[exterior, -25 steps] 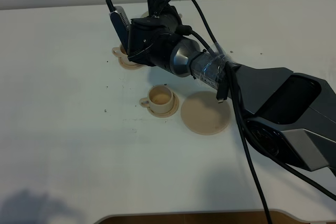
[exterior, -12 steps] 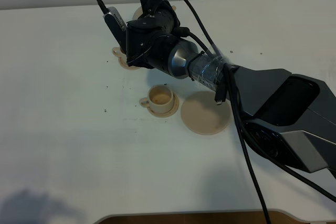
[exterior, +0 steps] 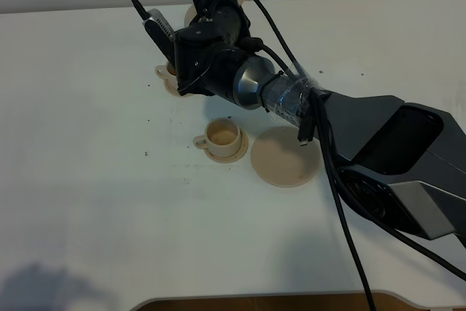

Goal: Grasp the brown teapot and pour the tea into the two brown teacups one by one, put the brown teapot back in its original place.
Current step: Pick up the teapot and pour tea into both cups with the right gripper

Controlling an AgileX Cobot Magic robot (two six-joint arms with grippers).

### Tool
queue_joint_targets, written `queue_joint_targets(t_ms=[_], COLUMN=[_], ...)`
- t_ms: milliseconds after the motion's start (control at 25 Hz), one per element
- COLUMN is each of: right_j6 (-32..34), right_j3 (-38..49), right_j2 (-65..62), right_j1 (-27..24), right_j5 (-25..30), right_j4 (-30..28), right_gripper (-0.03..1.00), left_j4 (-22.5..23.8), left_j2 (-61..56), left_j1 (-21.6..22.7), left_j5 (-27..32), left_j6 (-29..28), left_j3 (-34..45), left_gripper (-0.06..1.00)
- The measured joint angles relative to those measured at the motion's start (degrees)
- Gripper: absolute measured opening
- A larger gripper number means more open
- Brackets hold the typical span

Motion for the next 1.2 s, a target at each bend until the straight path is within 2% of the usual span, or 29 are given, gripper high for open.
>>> queue_joint_targets(t_ms=[440, 760, 1200], right_j6=[-1.14, -4.00, -4.52], right_j3=[0.00, 0.00, 0.00], right_j2=[0.00, 0.00, 0.00], right_j1=[0.00, 0.00, 0.00], right_j5=[-1.06, -1.06, -1.00], right_j4=[-3.61, -3.74, -4.96], right_gripper=[0.12, 0.12, 0.12], left_j4=[0.00, 0.00, 0.00], left_j2=[0.00, 0.00, 0.00], left_j1=[0.00, 0.00, 0.00], left_j5=[0.00, 0.00, 0.00], left_j6=[0.00, 0.00, -0.08], left_j3=[0.00, 0.00, 0.00], left_gripper=[0.36, 0.36, 0.36])
